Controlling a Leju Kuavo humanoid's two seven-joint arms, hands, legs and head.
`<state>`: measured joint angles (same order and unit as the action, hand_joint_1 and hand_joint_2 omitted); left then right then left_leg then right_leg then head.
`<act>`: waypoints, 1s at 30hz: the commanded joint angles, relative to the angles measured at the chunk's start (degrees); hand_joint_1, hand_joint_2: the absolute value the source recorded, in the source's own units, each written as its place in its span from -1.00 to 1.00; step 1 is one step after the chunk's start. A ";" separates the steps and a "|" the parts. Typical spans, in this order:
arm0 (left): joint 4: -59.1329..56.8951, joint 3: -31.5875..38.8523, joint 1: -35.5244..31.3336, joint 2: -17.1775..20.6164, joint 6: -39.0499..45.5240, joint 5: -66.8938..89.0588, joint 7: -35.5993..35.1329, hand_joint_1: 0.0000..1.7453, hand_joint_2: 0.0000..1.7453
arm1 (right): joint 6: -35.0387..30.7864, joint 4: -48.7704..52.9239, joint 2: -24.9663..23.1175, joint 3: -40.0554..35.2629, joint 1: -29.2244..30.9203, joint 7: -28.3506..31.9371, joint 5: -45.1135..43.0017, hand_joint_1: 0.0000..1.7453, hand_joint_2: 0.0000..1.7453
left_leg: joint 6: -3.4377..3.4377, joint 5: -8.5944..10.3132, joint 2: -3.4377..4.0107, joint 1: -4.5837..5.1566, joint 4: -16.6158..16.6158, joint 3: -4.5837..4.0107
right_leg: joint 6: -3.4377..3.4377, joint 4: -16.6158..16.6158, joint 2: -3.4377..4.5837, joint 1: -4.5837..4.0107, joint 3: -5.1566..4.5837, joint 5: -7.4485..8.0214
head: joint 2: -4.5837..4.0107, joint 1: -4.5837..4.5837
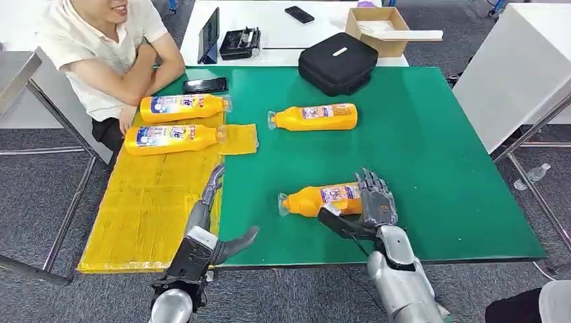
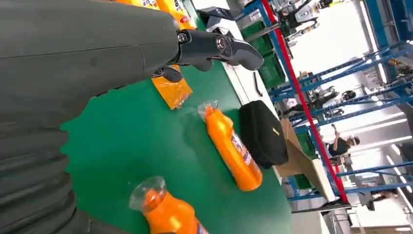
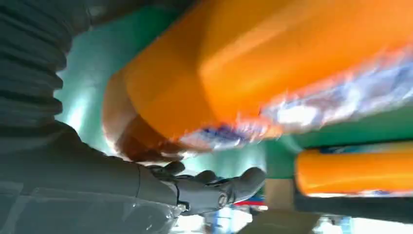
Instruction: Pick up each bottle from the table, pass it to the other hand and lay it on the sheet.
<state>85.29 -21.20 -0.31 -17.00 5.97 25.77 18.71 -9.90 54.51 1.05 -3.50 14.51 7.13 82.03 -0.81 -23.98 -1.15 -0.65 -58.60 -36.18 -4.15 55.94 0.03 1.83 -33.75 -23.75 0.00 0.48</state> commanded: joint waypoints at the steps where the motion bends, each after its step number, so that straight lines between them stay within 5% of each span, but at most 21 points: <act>1: -4.76 -1.78 -2.70 -2.44 -0.22 0.01 -0.45 -1.00 1.00 | 1.60 -10.74 3.53 -3.34 2.44 2.27 -2.56 1.00 1.00 | -0.01 -0.01 -0.11 -0.03 0.02 0.13 | 0.14 -0.07 -0.17 -0.06 0.20 -0.03 | 0.00 0.00; 19: -5.22 -2.28 -3.24 -2.25 -0.74 -0.17 -0.23 -1.00 1.00 | 4.83 -14.65 6.48 -4.07 2.21 6.80 -12.32 1.00 1.00 | -0.01 -0.15 -0.21 -0.06 0.05 0.67 | 0.21 -0.19 -0.28 -0.10 0.15 -0.10 | 0.00 -0.02; 30: -4.55 -1.42 -2.09 -2.71 -1.76 -4.27 0.57 -1.00 1.00 | 8.54 -5.28 5.82 -2.18 -1.27 10.82 -25.36 1.00 1.00 | -0.01 -0.18 -0.13 -0.06 0.02 0.84 | 0.17 -0.17 -0.19 -0.10 0.30 -0.11 | 0.00 -0.02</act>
<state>83.71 -21.75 -1.31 -16.98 5.11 25.03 18.97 -5.55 46.60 6.51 -6.03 18.39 16.15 64.34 -0.82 -24.18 -1.12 -0.65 -58.60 -35.36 -4.14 55.85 0.06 1.83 -33.58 -23.82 0.00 0.46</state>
